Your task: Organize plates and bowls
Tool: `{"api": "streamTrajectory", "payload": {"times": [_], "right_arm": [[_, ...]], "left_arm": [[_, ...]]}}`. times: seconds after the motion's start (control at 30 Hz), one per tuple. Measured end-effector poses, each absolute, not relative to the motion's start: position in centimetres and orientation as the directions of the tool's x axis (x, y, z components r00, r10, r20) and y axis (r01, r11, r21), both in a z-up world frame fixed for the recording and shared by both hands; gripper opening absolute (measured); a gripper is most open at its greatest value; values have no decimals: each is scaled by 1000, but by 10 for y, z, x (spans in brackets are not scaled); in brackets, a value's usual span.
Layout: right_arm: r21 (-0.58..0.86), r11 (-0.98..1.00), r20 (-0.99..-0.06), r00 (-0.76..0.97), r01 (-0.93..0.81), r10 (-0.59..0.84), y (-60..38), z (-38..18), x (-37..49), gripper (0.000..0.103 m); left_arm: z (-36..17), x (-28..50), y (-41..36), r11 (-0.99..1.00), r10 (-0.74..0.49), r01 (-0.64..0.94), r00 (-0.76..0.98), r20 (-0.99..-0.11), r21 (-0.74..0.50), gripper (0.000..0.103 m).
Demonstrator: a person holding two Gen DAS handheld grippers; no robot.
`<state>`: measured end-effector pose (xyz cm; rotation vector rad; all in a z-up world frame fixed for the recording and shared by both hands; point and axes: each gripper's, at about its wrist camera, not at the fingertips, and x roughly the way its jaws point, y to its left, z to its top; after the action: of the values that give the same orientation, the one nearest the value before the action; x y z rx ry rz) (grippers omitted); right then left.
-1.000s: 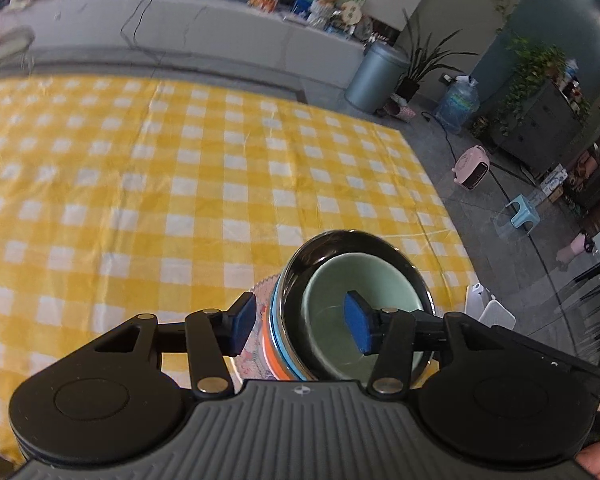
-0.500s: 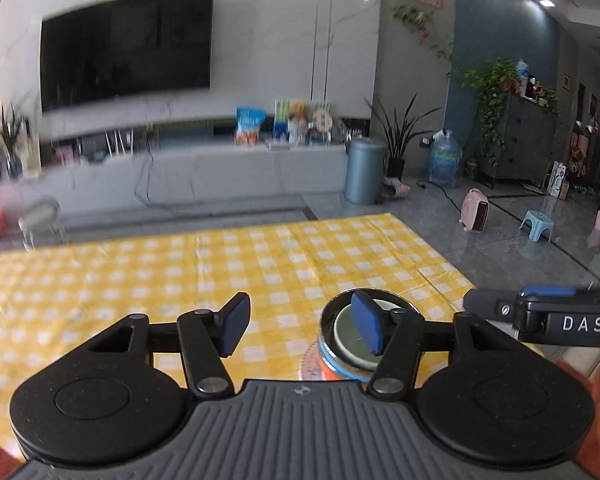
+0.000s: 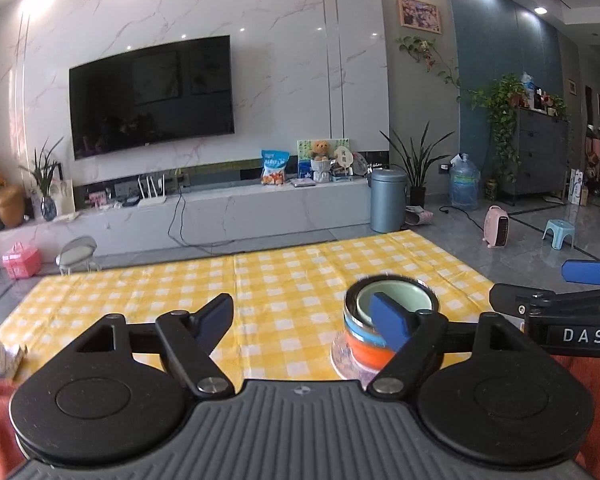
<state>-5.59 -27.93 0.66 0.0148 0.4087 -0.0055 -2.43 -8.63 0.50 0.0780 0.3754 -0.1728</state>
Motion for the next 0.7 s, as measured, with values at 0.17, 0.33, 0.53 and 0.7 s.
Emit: {"api": "streamTrajectory", "payload": {"times": [0.17, 0.33, 0.53, 0.7], "right_arm": [[0, 1000, -435, 900, -17, 16, -268, -8, -64, 91], [-13, 999, -482, 876, -33, 23, -264, -28, -57, 91], [-3, 999, -537, 843, -37, 30, -260, -47, -47, 91], [-6, 999, -562, 826, -43, 32, -256, -55, -41, 91]], "left_arm": [[-15, -24, -89, 978, -139, 192, 887, -440, 78, 92], [-33, -15, -84, 981, -128, 184, 844, -521, 56, 92], [-49, -17, -80, 981, -117, 185, 819, -562, 65, 92], [-52, -13, -79, 982, -116, 181, 807, -578, 55, 92]]}}
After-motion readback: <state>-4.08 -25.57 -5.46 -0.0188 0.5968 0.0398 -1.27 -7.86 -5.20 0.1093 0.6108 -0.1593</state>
